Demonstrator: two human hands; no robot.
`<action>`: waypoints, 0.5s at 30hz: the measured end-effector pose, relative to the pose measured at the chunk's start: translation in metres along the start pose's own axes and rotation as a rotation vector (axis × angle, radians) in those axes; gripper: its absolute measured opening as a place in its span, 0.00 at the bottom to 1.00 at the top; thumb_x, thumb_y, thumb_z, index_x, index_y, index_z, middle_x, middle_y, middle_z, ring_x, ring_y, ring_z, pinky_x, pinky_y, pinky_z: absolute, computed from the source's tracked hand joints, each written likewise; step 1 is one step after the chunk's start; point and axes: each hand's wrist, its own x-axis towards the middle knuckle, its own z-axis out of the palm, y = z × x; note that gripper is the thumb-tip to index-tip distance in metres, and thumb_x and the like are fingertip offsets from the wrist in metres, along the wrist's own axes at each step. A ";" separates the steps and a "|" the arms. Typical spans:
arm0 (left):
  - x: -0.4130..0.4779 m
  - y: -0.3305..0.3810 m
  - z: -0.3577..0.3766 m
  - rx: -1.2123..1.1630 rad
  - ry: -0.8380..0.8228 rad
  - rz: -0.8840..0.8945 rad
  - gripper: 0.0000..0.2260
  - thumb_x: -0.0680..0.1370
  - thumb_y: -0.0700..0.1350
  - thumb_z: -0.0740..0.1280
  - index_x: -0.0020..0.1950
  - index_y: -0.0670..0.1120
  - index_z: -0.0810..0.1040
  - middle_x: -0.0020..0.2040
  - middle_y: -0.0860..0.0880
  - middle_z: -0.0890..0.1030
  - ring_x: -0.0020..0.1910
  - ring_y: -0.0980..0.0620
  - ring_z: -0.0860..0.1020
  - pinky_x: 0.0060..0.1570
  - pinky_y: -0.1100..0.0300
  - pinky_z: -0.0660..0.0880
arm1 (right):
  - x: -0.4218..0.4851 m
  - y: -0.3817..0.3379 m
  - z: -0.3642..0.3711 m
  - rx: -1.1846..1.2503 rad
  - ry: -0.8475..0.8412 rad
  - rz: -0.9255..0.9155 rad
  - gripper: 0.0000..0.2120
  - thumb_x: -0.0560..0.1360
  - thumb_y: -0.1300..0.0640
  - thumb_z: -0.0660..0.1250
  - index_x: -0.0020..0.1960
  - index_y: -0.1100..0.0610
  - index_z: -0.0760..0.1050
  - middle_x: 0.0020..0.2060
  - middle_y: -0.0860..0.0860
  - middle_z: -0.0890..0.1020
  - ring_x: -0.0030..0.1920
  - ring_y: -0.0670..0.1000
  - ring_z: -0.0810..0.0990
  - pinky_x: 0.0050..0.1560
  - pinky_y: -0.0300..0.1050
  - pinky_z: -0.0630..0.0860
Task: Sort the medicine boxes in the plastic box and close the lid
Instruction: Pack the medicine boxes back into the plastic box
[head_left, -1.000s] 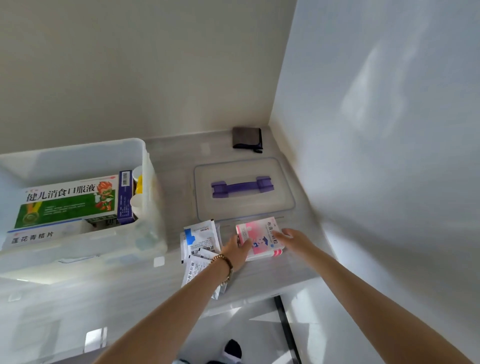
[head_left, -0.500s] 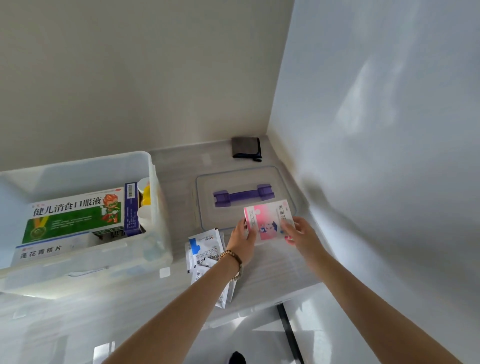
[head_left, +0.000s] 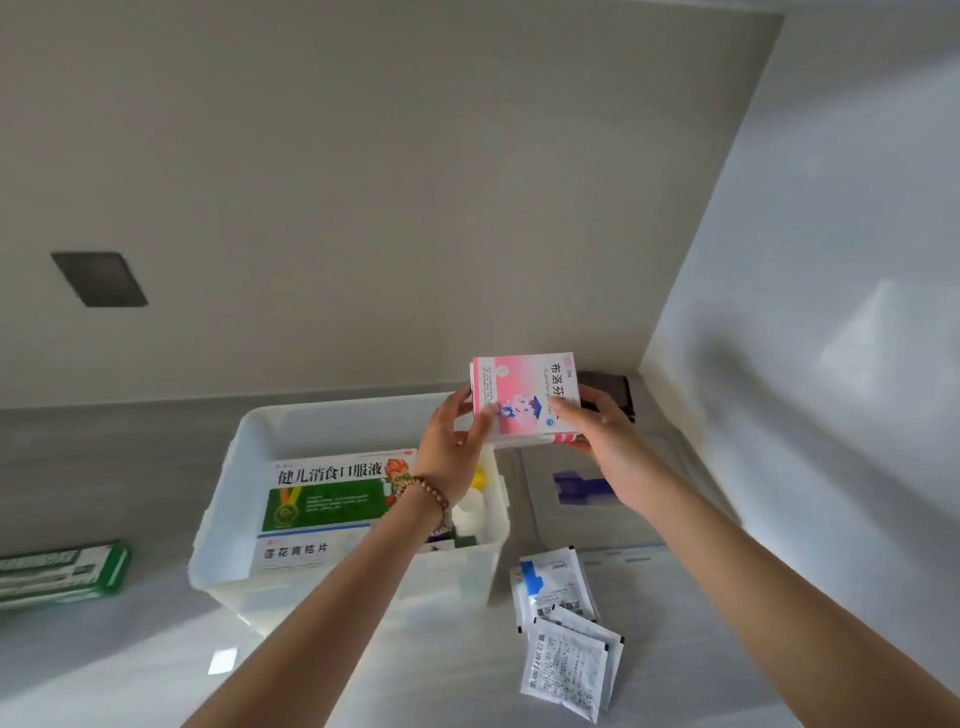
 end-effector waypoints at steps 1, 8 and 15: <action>0.002 -0.002 -0.020 0.017 0.022 0.002 0.20 0.76 0.56 0.60 0.66 0.49 0.68 0.64 0.48 0.75 0.47 0.52 0.79 0.33 0.67 0.75 | 0.005 0.000 0.018 -0.003 -0.033 -0.006 0.24 0.71 0.52 0.70 0.63 0.58 0.67 0.55 0.55 0.81 0.54 0.52 0.80 0.60 0.50 0.75; -0.002 -0.042 -0.147 0.283 0.123 0.007 0.21 0.78 0.55 0.57 0.68 0.49 0.66 0.64 0.49 0.75 0.53 0.51 0.78 0.48 0.56 0.77 | 0.030 0.014 0.139 -0.124 -0.185 0.093 0.26 0.68 0.47 0.72 0.62 0.54 0.69 0.51 0.53 0.83 0.51 0.52 0.82 0.50 0.45 0.79; -0.015 -0.106 -0.224 0.571 0.196 -0.133 0.24 0.79 0.54 0.55 0.73 0.46 0.58 0.71 0.46 0.65 0.70 0.46 0.64 0.68 0.51 0.62 | 0.041 0.059 0.208 -0.182 -0.319 0.291 0.14 0.72 0.50 0.69 0.55 0.56 0.78 0.47 0.53 0.86 0.49 0.52 0.84 0.52 0.45 0.80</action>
